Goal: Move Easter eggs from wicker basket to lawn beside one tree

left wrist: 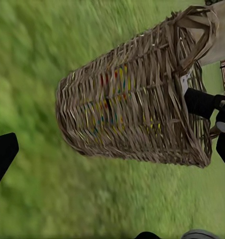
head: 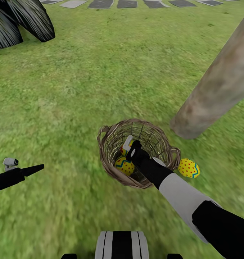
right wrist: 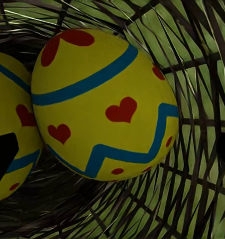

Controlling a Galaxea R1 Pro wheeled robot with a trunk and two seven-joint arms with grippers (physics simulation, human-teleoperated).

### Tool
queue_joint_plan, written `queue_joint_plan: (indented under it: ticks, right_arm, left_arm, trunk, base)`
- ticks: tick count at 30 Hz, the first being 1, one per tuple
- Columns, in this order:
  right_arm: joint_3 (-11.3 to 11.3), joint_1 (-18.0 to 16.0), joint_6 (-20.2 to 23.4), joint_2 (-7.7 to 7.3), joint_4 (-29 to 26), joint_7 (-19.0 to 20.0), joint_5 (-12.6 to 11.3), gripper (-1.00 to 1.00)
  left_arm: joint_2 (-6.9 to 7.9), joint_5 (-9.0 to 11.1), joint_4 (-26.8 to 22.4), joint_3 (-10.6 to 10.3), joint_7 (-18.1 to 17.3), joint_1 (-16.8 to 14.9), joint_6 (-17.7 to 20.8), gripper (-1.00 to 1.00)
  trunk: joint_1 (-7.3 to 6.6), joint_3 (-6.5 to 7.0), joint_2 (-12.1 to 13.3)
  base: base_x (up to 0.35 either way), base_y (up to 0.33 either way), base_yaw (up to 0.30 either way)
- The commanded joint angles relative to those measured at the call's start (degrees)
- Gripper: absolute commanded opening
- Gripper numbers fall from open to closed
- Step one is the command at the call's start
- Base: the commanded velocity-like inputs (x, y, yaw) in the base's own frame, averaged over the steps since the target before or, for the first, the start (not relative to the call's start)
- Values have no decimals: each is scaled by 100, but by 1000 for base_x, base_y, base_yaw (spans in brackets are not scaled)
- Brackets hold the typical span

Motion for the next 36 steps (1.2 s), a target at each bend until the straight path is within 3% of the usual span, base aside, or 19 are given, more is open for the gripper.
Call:
queue_joint_plan:
  ticks: [1, 19, 27, 36]
  right_arm:
    - [11, -3, 26, -1, -8, 45, 61, 100]
    - [2, -3, 26, -6, -19, 11, 101, 100]
    - [-23, -3, 24, 31, -24, -33, 500, 100]
    - [-27, -3, 19, 34, -21, -37, 526, 100]
  left_arm:
    - [0, -22, -3, 3, -32, -2, 60, 100]
    - [-39, -26, -24, 3, -32, -1, 52, 100]
    - [-80, -30, -39, 6, -32, -1, 51, 100]
    - [-83, -29, -12, 6, -32, 0, 51, 100]
  trunk:
    - [-1, -3, -1]
    - [12, -114, -8]
    - [20, -181, -12]
    - [20, -181, -12]
  base:
    - [2, 0, 0]
    - [0, 0, 0]
    - [0, 0, 0]
    - [38, -6, 0]
